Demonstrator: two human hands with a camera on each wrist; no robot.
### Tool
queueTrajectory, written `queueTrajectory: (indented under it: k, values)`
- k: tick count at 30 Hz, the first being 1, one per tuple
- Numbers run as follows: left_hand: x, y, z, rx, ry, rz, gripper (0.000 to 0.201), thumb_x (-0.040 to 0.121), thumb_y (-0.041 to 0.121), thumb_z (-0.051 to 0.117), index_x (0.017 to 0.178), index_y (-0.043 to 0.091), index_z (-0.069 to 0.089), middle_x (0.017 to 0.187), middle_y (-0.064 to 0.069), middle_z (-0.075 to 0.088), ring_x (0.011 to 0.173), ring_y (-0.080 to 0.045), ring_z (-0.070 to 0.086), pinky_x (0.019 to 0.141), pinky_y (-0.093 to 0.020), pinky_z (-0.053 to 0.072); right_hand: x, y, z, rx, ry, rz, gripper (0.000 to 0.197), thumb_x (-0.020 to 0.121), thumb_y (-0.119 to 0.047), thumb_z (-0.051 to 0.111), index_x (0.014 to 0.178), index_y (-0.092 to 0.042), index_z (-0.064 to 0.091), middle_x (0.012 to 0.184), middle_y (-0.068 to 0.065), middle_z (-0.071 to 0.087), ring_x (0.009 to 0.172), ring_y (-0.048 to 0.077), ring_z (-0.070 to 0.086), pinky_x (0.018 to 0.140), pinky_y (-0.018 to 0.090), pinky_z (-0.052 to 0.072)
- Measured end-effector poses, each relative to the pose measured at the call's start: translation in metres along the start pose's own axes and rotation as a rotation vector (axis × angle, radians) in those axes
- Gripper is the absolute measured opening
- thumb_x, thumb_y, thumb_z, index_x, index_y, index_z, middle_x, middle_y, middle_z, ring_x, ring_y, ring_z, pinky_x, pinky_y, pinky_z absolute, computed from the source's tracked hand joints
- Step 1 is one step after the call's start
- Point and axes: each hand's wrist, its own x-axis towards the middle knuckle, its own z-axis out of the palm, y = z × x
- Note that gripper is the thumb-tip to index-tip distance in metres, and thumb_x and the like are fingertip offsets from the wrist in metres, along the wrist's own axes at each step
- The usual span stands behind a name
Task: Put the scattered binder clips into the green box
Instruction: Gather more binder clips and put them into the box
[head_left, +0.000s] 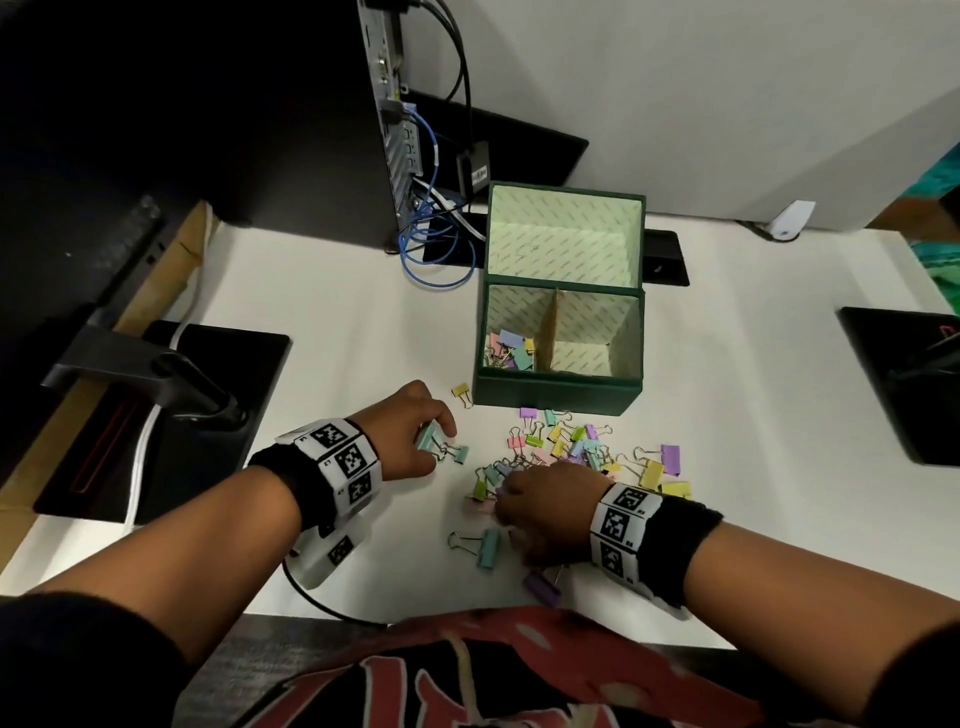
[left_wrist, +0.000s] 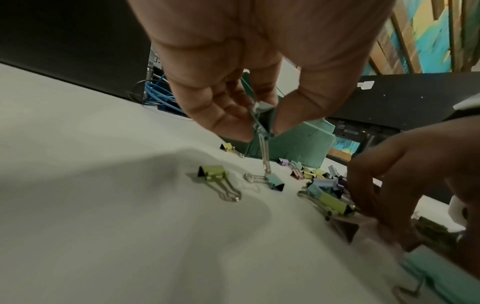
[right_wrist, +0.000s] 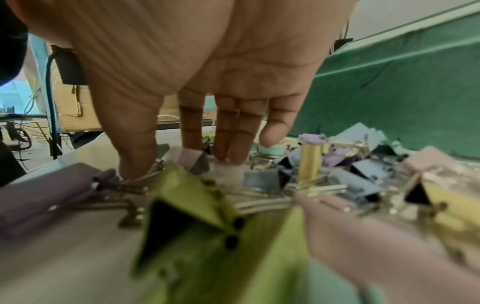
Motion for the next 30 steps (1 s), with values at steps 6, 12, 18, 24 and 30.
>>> queueTrajectory:
  k: [6, 12, 18, 24, 30]
  values:
    - [0.004, 0.006, -0.012, -0.121, 0.093, 0.012, 0.037, 0.072, 0.005, 0.065, 0.088, 0.036, 0.054, 0.095, 0.005, 0.038, 0.076, -0.014, 0.048, 0.082, -0.026, 0.046, 0.009, 0.005, -0.004, 0.111, 0.058, 0.053, 0.029, 0.083, -0.021, 0.055, 0.112, -0.020, 0.055, 0.114, 0.008, 0.051, 0.101, 0.030, 0.054, 0.073, 0.033, 0.044]
    - [0.002, 0.012, -0.019, -0.187, 0.137, 0.038, 0.047, 0.072, 0.002, 0.065, 0.080, 0.046, 0.048, 0.087, 0.013, 0.036, 0.079, -0.016, 0.049, 0.082, -0.026, 0.045, 0.009, 0.011, -0.006, 0.134, 0.060, 0.109, 0.043, 0.081, -0.038, 0.061, 0.121, -0.024, 0.051, 0.123, 0.007, 0.047, 0.109, 0.029, 0.052, 0.084, 0.040, 0.051]
    - [0.007, 0.019, -0.025, -0.233, 0.174, 0.060, 0.039, 0.073, 0.000, 0.065, 0.091, 0.033, 0.055, 0.090, 0.007, 0.038, 0.073, -0.009, 0.047, 0.071, -0.008, 0.038, 0.016, 0.008, -0.009, 0.125, 0.066, 0.131, 0.027, 0.080, -0.016, 0.056, 0.107, -0.015, 0.057, 0.126, 0.015, 0.045, 0.107, 0.033, 0.050, 0.069, 0.031, 0.039]
    - [0.019, 0.034, -0.037, -0.309, 0.275, 0.085, 0.038, 0.074, 0.003, 0.065, 0.081, 0.038, 0.053, 0.088, 0.009, 0.040, 0.070, -0.011, 0.046, 0.070, -0.011, 0.039, -0.008, 0.026, -0.040, 0.515, 0.318, 0.206, 0.022, 0.077, -0.023, 0.065, 0.098, -0.024, 0.060, 0.099, -0.002, 0.052, 0.088, 0.016, 0.054, 0.076, 0.029, 0.049]
    - [0.042, 0.053, -0.048, -0.312, 0.342, 0.131, 0.028, 0.075, 0.005, 0.068, 0.090, 0.027, 0.057, 0.097, 0.002, 0.041, 0.071, -0.012, 0.048, 0.067, -0.010, 0.041, -0.025, 0.052, -0.101, 0.893, 0.792, 0.338, 0.015, 0.083, -0.018, 0.064, 0.096, -0.022, 0.057, 0.099, -0.001, 0.061, 0.090, 0.012, 0.057, 0.074, 0.018, 0.045]
